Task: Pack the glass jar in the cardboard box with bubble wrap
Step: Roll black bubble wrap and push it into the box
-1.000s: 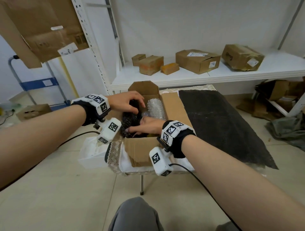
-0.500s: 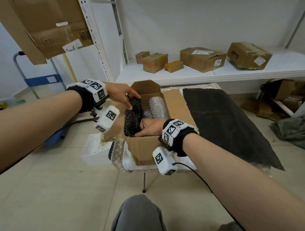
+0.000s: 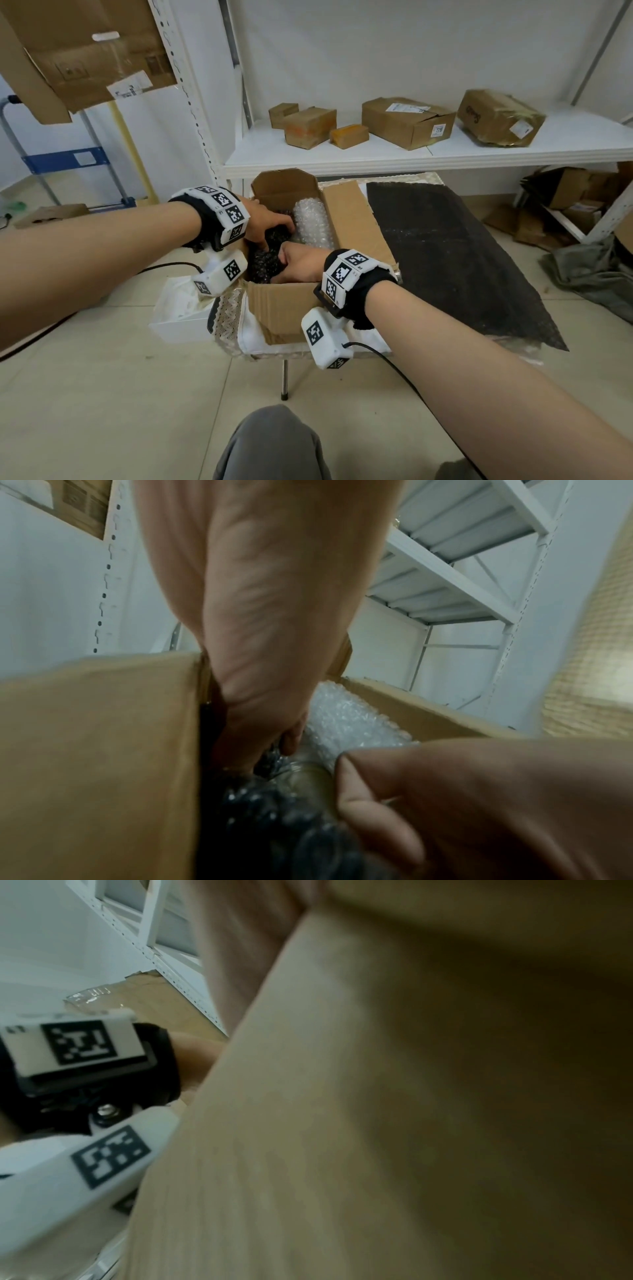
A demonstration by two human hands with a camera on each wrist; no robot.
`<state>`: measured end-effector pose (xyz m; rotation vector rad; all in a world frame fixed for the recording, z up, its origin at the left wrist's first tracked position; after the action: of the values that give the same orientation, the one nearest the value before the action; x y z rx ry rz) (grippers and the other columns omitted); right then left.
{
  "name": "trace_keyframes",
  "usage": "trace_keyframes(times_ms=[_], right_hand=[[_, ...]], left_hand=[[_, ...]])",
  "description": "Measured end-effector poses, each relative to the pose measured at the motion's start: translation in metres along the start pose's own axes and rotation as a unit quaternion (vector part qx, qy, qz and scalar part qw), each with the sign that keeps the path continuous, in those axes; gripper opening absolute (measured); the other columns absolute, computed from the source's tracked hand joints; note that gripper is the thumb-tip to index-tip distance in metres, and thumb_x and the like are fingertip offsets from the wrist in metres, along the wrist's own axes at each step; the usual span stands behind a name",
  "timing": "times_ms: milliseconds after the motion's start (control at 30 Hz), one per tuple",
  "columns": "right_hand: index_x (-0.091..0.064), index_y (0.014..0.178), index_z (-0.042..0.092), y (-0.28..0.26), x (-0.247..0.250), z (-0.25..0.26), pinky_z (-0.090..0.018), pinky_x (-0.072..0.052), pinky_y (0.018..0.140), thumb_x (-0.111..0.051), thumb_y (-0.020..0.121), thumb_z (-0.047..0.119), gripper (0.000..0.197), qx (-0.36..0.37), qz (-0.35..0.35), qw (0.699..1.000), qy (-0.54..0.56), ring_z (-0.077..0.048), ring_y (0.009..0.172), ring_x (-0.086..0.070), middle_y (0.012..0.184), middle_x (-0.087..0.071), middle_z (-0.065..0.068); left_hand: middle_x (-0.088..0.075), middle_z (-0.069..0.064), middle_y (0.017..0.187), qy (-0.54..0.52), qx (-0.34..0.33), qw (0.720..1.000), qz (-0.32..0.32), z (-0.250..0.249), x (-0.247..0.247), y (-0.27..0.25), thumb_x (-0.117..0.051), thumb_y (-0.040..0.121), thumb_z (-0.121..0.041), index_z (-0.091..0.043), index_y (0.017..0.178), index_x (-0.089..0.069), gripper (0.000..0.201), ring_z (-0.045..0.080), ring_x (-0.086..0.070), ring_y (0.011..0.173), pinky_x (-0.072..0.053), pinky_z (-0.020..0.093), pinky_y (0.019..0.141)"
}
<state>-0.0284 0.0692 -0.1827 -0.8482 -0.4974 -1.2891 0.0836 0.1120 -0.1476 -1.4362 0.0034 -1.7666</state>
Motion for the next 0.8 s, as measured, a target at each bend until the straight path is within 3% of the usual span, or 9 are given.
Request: trace_keyframes(times_ms=[67, 133, 233, 333, 433, 533, 700, 800], right_hand=[[-0.035, 0.075, 0.019, -0.002, 0.003, 0.001, -0.028, -0.033, 0.057, -0.071, 0.088, 0.025, 0.039, -0.004, -0.024, 0.999, 0.022, -0.014, 0.063, -0.042, 0.071, -0.045, 0.002], [-0.036, 0.075, 0.018, -0.004, 0.008, 0.003, -0.028, -0.042, 0.061, -0.07, 0.089, 0.018, 0.037, 0.003, -0.049, 0.992, 0.114, -0.015, 0.062, -0.054, 0.067, -0.054, 0.001], [-0.034, 0.075, 0.019, -0.008, 0.023, 0.003, -0.029, -0.045, 0.063, -0.072, 0.087, 0.012, 0.04, 0.032, -0.136, 0.96, 0.241, -0.017, 0.061, -0.058, 0.069, -0.055, -0.002], [-0.033, 0.08, 0.02, -0.016, 0.027, 0.006, -0.025, -0.05, 0.057, -0.071, 0.086, 0.0, 0.043, 0.098, -0.11, 0.936, 0.321, -0.018, 0.067, -0.06, 0.079, -0.062, -0.006], [-0.038, 0.081, 0.018, -0.02, 0.022, 0.012, -0.045, -0.057, 0.084, -0.071, 0.083, -0.008, 0.041, 0.144, -0.072, 0.938, 0.307, -0.022, 0.083, -0.065, 0.09, -0.069, -0.01], [-0.041, 0.078, 0.015, -0.019, 0.016, 0.018, -0.053, -0.053, 0.097, -0.072, 0.08, -0.011, 0.041, 0.159, -0.059, 0.936, 0.309, -0.029, 0.09, -0.067, 0.093, -0.069, -0.019], [-0.044, 0.072, 0.017, -0.014, 0.01, 0.023, -0.046, -0.055, 0.098, -0.079, 0.077, -0.004, 0.042, 0.156, -0.044, 0.96, 0.228, -0.025, 0.101, -0.072, 0.082, -0.07, -0.006], [-0.042, 0.072, 0.018, -0.013, 0.009, 0.021, -0.042, -0.055, 0.095, -0.078, 0.078, -0.006, 0.043, 0.151, -0.033, 0.967, 0.201, -0.016, 0.089, -0.071, 0.085, -0.069, -0.006]], left_hand=[[-0.055, 0.003, 0.136, -0.014, -0.006, 1.0, -0.006, 0.0, -0.001, -0.003, -0.065, 0.088, -0.039, -0.042, 0.145, -0.025, 0.07, 0.026, -0.052, 0.118, -0.035, 0.04, 0.109], [-0.053, 0.002, 0.14, -0.036, -0.018, 0.999, -0.026, -0.001, 0.002, -0.009, -0.066, 0.089, -0.034, -0.039, 0.147, -0.026, 0.07, 0.025, -0.052, 0.12, -0.035, 0.036, 0.108], [-0.057, 0.004, 0.134, -0.093, -0.05, 0.992, -0.068, -0.002, 0.012, -0.016, -0.073, 0.084, -0.026, -0.027, 0.145, -0.037, 0.07, 0.025, -0.054, 0.116, -0.04, 0.036, 0.102], [-0.051, 0.005, 0.124, -0.12, -0.073, 0.98, -0.142, -0.002, 0.028, -0.025, -0.082, 0.074, -0.026, -0.024, 0.136, -0.049, 0.071, 0.024, -0.051, 0.112, -0.045, 0.04, 0.097], [-0.038, 0.0, 0.121, -0.065, -0.006, 0.976, -0.208, 0.008, 0.04, -0.035, -0.082, 0.07, -0.042, -0.037, 0.131, -0.054, 0.067, 0.02, -0.041, 0.112, -0.047, 0.038, 0.09], [-0.042, -0.002, 0.126, -0.05, 0.014, 0.982, -0.181, 0.011, 0.037, -0.036, -0.081, 0.072, -0.042, -0.032, 0.133, -0.056, 0.067, 0.02, -0.044, 0.115, -0.047, 0.04, 0.094], [-0.047, 0.002, 0.142, -0.047, 0.031, 0.993, -0.107, 0.017, 0.028, -0.028, -0.07, 0.086, -0.038, -0.028, 0.144, -0.046, 0.063, 0.022, -0.045, 0.129, -0.039, 0.034, 0.106], [-0.041, 0.002, 0.151, -0.039, 0.03, 0.996, -0.07, 0.018, 0.023, -0.024, -0.063, 0.091, -0.042, -0.031, 0.148, -0.038, 0.063, 0.023, -0.038, 0.137, -0.032, 0.033, 0.111]])
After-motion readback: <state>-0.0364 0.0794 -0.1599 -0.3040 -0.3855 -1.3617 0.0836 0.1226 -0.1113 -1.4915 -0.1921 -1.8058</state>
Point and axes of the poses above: each hand's wrist, its own y-axis towards the middle knuckle, its own x-axis out of the back of the hand, z = x × y, the point moved 5 cm from there along y, towards the middle knuckle
